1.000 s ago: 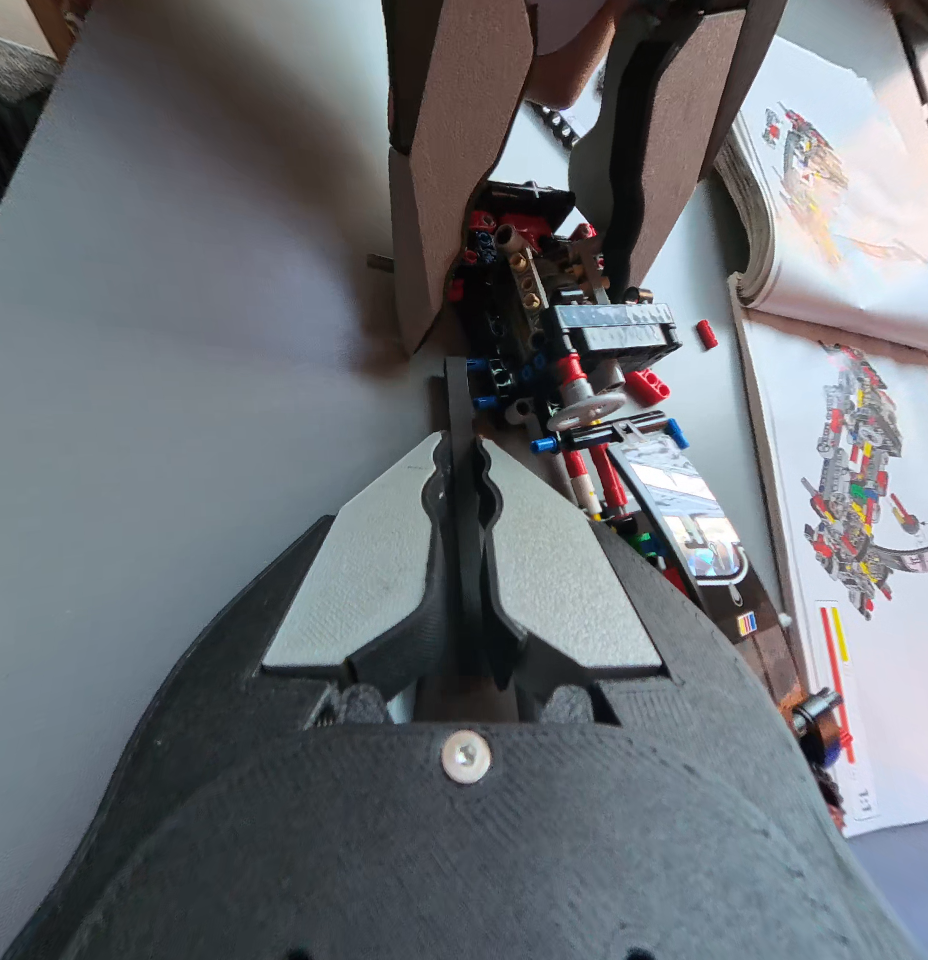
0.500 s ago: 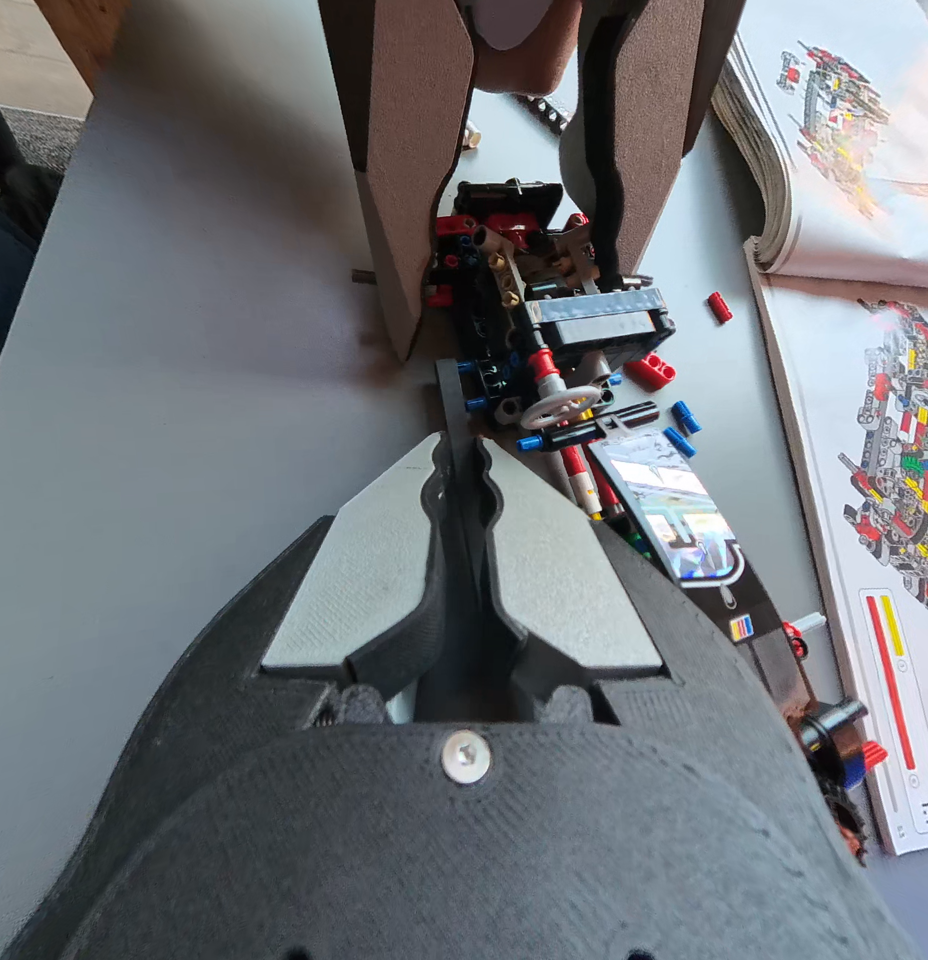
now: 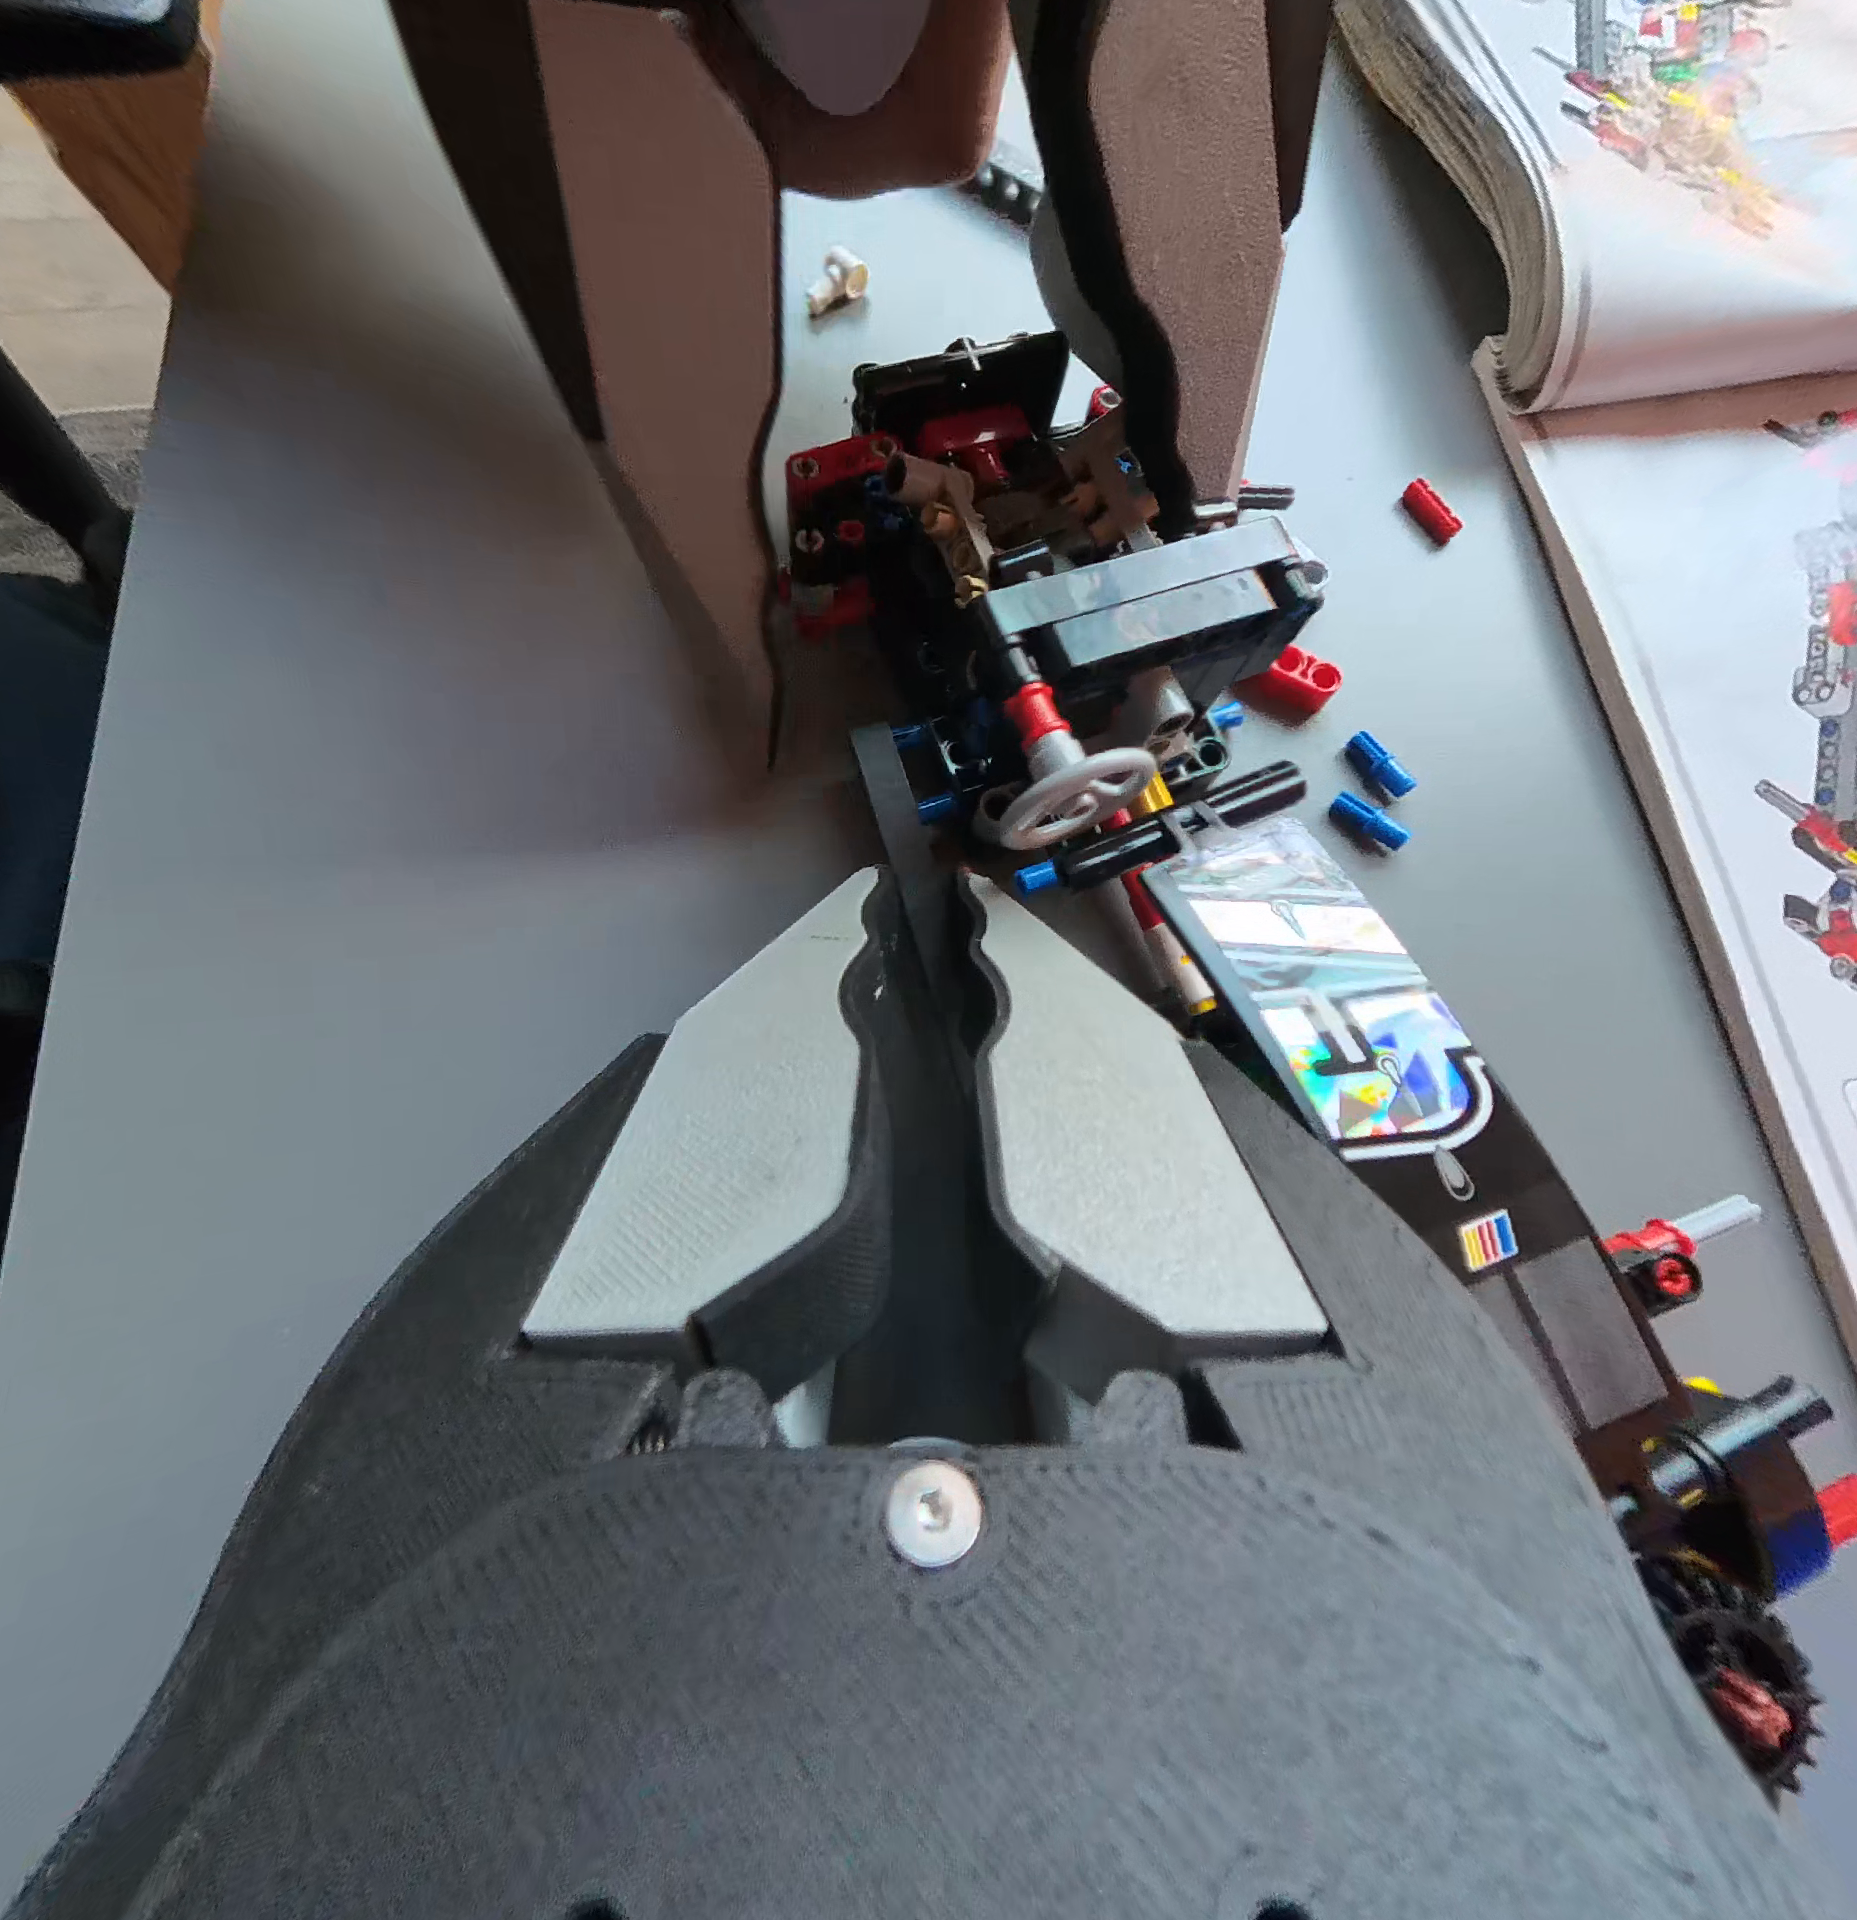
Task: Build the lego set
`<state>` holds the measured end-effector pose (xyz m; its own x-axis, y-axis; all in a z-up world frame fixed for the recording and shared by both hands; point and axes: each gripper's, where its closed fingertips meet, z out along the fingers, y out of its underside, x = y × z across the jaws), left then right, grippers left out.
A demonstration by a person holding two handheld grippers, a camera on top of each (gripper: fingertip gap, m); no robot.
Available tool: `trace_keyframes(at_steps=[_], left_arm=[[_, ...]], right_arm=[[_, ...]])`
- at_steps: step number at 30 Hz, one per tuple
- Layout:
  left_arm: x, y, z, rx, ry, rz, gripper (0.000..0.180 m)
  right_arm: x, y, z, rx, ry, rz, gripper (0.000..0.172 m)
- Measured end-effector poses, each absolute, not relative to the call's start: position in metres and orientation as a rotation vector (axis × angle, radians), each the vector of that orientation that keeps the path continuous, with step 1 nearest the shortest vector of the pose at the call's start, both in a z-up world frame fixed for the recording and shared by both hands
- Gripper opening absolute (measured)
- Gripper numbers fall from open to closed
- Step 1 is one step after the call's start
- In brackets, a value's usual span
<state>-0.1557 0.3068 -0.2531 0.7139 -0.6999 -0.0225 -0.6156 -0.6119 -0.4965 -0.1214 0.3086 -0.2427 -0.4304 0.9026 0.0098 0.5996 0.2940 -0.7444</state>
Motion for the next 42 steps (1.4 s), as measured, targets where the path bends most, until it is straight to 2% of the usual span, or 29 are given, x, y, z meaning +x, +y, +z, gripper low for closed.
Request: trace_keyframes(at_steps=[2,6,21,27,31,37,38,39,42], left_arm=[[-0.154,0.307,-0.253,-2.444,1.001,-0.236,0.090],[-0.157,0.312,-0.252,-2.432,0.935,-0.229,0.077],[-0.158,0.314,-0.251,-2.447,0.931,-0.219,0.073],[-0.158,0.315,-0.251,-2.437,0.965,-0.222,0.071],[-0.158,0.314,-0.252,-2.440,1.007,-0.224,0.071],[-0.161,0.317,-0.250,-2.437,0.973,-0.192,0.069],[-0.161,0.317,-0.249,-2.433,0.946,-0.241,0.068],[-0.162,0.318,-0.243,-2.406,0.942,-0.263,0.058],[-0.162,0.313,-0.244,-2.411,0.951,-0.289,0.057]], right_arm=[[-0.121,0.307,-0.244,-1.364,-2.136,0.973,0.007],[-0.121,0.305,-0.244,-1.366,-2.138,0.967,0.008],[-0.123,0.307,-0.242,-1.520,-2.120,1.018,0.007],[-0.123,0.307,-0.242,-1.471,-2.125,0.994,0.006],[-0.124,0.306,-0.245,-1.260,-2.178,0.821,0.007],[-0.127,0.312,-0.245,-1.324,-2.133,0.847,0.006],[-0.128,0.312,-0.242,-1.284,-2.121,0.809,0.001],[-0.127,0.309,-0.239,-1.215,-2.125,0.758,0.000],[-0.123,0.311,-0.241,-1.097,-2.105,0.643,0.000]])
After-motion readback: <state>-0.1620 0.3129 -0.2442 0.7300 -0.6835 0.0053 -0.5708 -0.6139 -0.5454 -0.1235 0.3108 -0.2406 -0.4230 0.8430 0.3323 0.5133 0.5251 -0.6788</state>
